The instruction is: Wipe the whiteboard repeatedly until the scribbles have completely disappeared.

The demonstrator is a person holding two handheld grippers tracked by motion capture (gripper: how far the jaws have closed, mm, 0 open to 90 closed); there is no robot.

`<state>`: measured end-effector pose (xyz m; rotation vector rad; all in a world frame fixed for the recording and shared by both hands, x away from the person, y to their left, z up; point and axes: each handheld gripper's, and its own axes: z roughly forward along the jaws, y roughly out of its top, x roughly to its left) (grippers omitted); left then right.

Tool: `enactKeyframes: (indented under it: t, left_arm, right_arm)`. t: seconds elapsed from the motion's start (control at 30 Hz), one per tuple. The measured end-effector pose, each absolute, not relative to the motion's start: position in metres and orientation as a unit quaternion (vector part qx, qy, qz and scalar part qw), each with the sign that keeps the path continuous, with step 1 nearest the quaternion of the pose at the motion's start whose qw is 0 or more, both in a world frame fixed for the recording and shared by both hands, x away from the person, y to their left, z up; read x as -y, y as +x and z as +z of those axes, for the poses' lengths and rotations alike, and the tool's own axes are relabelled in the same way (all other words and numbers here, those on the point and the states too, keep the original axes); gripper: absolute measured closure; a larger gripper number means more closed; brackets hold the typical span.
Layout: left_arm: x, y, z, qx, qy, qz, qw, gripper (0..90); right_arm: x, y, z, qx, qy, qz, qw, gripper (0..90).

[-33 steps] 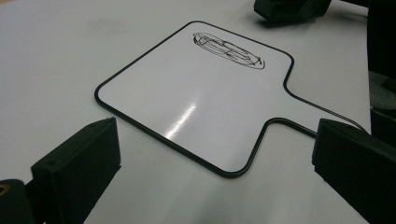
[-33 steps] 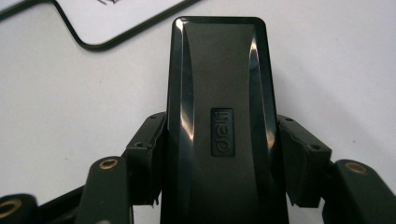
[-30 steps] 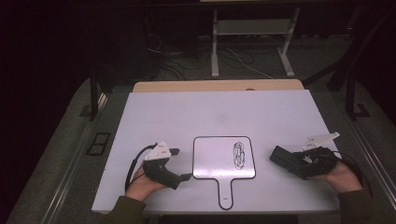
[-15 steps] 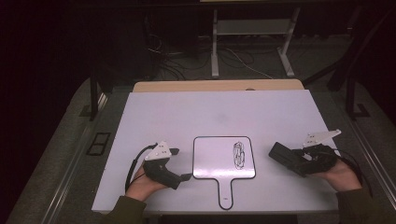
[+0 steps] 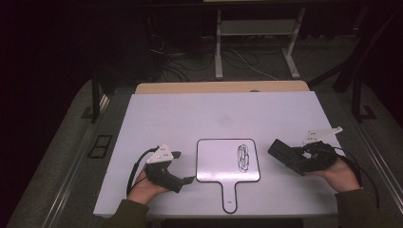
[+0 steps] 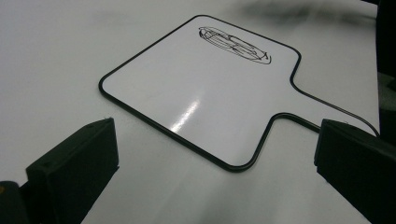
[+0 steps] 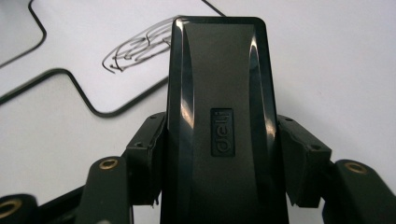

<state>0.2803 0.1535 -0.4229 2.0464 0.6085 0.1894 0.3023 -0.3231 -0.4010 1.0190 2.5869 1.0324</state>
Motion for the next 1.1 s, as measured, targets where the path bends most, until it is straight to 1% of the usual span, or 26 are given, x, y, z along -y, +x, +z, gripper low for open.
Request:
enactKeyframes:
  t: [0.47,1.1]
  left_arm:
    - [-0.154,0.280,-0.424,-0.254,0.836,0.076,0.481,0.0]
    - [-0.155,0.281,-0.423,-0.253,0.835,0.074,0.483,0.0]
  right_arm:
    - [0.306,0.316,-0.396,-0.867,0.345,0.347,0.093,38.9]
    - [0.268,0.342,-0.396,-0.874,0.332,0.343,0.093,38.8]
